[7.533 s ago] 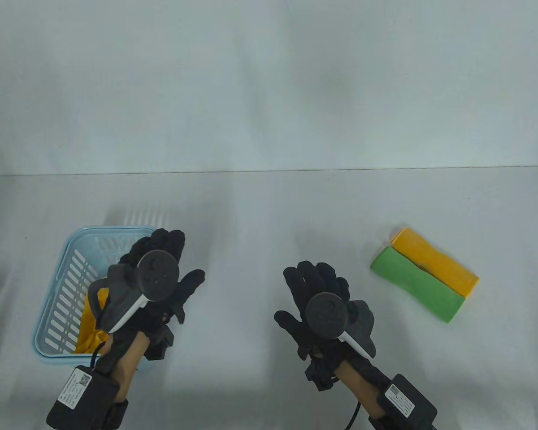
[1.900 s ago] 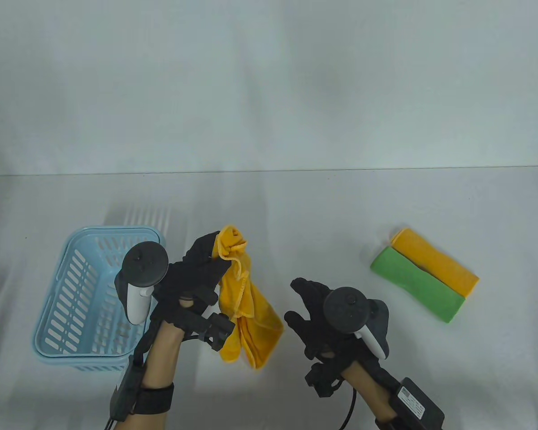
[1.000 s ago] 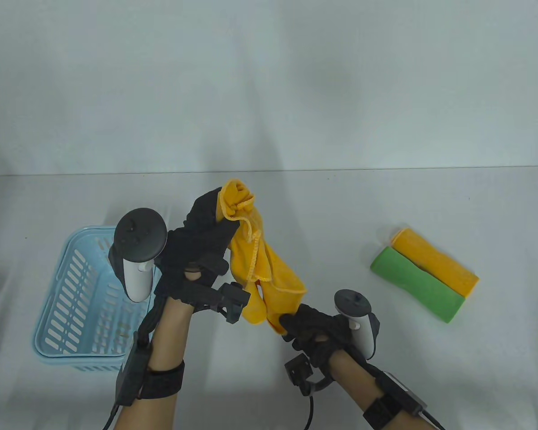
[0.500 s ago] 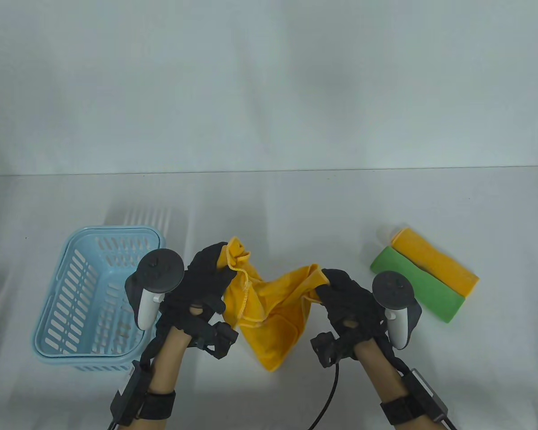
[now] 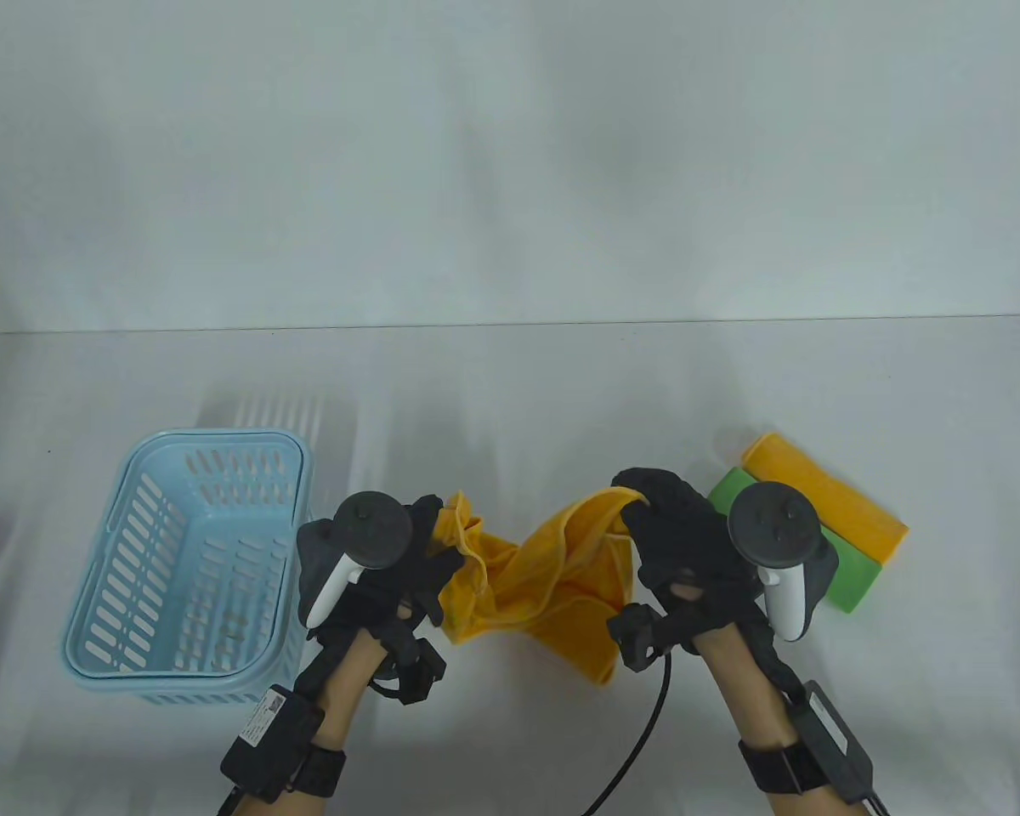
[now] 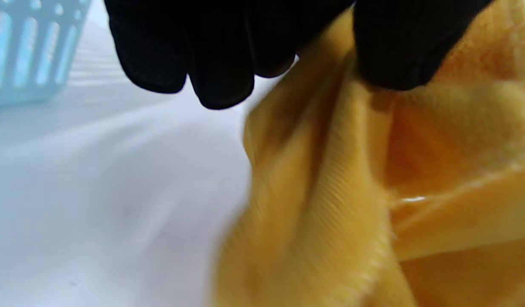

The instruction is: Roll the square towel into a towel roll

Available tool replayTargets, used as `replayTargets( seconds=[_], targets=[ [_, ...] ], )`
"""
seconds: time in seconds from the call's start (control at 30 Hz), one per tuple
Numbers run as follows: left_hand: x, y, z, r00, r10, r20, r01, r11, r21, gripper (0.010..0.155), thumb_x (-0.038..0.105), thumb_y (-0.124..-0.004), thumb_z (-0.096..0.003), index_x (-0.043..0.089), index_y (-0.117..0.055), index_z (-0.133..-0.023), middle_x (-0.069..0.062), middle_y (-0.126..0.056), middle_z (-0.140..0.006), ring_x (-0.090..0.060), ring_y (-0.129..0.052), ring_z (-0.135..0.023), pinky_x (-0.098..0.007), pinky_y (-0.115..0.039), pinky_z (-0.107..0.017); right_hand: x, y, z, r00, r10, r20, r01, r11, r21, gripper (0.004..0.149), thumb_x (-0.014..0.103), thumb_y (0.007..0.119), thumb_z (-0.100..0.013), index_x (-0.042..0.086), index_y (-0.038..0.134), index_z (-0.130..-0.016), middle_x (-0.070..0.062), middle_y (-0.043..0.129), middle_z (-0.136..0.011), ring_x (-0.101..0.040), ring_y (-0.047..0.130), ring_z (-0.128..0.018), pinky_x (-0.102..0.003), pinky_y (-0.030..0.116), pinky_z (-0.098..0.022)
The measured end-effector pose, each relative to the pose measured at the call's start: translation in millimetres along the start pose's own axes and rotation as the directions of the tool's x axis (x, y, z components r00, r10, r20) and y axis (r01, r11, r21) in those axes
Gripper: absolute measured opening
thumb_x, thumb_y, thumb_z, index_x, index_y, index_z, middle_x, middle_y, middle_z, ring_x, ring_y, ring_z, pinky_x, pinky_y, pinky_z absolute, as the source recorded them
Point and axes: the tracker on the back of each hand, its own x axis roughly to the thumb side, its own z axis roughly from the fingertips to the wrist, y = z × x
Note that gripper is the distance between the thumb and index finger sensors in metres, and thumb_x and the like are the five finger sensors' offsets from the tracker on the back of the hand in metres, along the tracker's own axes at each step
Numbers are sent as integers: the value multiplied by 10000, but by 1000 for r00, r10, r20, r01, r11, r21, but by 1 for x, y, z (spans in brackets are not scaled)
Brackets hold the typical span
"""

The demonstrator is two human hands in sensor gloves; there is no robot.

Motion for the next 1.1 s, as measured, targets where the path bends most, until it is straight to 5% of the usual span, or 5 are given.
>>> replayTargets(
  seconds=[0.27,0.53,0.87,1.1],
  targets=[
    [-4,8,6,1000,19,-10,-18,999,52,824,535,-777,-384,240,-453,-1081,-92,-508,-1117,-402,-731,-974,-583,-665,-690,67,-23,-19,990,140,-23,-140,990,7,385,372,824,-372,323,820,-754,17,917,-590,-235,923,-573,-521,732,-550],
    [7,9,16,999,-12,49,10,999,42,783,554,-791,-364,257,-560,-1051,-61,-615,-1084,-379,-803,-934,-569,-697,-673,97,-39,-23,984,171,-53,-172,985,-9,386,381,828,-369,312,830,-749,16,925,-568,-232,931,-551,-518,741,-539],
    [49,-25,34,963,-23,269,67,986,-156,583,515,-802,-369,308,-795,-914,6,-859,-916,-285,-958,-785,-520,-765,-624,121,-33,-14,984,175,-39,-175,985,0,389,385,831,-367,304,832,-748,17,930,-557,-227,939,-538,-515,751,-529],
    [61,-58,31,964,-104,245,148,975,-166,752,541,-795,-362,266,-597,-1034,-20,-679,-1038,-314,-829,-907,-534,-710,-667,138,-23,-5,989,149,-3,-148,988,30,390,387,830,-367,303,831,-748,20,930,-557,-225,940,-537,-514,752,-527]
  ],
)
